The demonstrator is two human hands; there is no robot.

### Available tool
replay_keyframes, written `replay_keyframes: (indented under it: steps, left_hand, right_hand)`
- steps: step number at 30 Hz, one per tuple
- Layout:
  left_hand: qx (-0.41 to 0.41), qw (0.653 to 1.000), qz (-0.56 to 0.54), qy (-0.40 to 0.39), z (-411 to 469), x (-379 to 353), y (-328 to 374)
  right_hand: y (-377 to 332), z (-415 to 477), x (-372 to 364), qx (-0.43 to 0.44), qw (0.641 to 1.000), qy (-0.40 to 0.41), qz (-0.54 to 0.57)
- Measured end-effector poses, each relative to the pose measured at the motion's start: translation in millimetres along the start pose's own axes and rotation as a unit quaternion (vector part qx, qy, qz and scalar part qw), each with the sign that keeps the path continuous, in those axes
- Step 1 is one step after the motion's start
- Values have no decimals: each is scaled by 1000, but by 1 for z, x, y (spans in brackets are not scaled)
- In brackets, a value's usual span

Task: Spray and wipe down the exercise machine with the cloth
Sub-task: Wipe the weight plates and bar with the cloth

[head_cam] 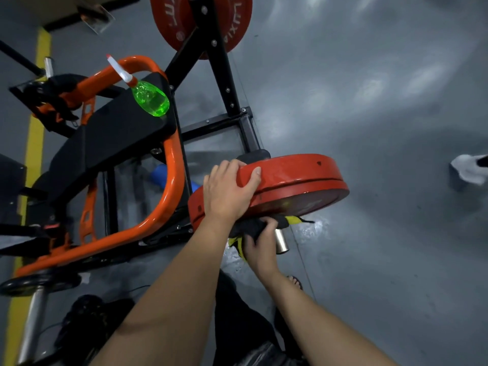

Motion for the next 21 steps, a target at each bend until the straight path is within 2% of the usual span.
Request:
replay_keyframes:
  steps: [2, 6, 9, 14, 16, 18, 21]
  left_hand:
    - [3, 1000, 1, -3, -1, 1, 0]
    - [2, 1000, -4, -4, -2, 1, 1]
    - [-2, 1000, -7, -4, -3, 1, 0]
    - [8, 1000, -4, 2, -4, -1, -2]
    - [11, 1000, -3, 6, -4, -1, -2]
    - [14, 1000, -2, 10, -5, -1, -2]
    - [15, 1000, -1, 7, -4, -1, -3]
  right_hand:
    - [-10, -5, 29, -18, 996, 76, 42]
    - [-27, 0, 104, 0, 974, 206, 95]
    - [-20, 11, 148, -16, 953, 277, 124]
    - [4, 24, 146, -121, 934, 255, 219]
    - [-5, 19, 135, -124, 933, 250, 226]
    - [-27, 6, 115, -75, 951, 219, 206]
    - [-61, -17, 78, 43, 977, 127, 166]
Point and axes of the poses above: each hand's wrist, its own z-axis towards the middle knuckle, its own x-axis out of the back of the hand, y = z × x, the point moved 10 cm from there along z, towards the middle knuckle, and after that the axes turned 11 degrees about -z, right-handed, at the moved point
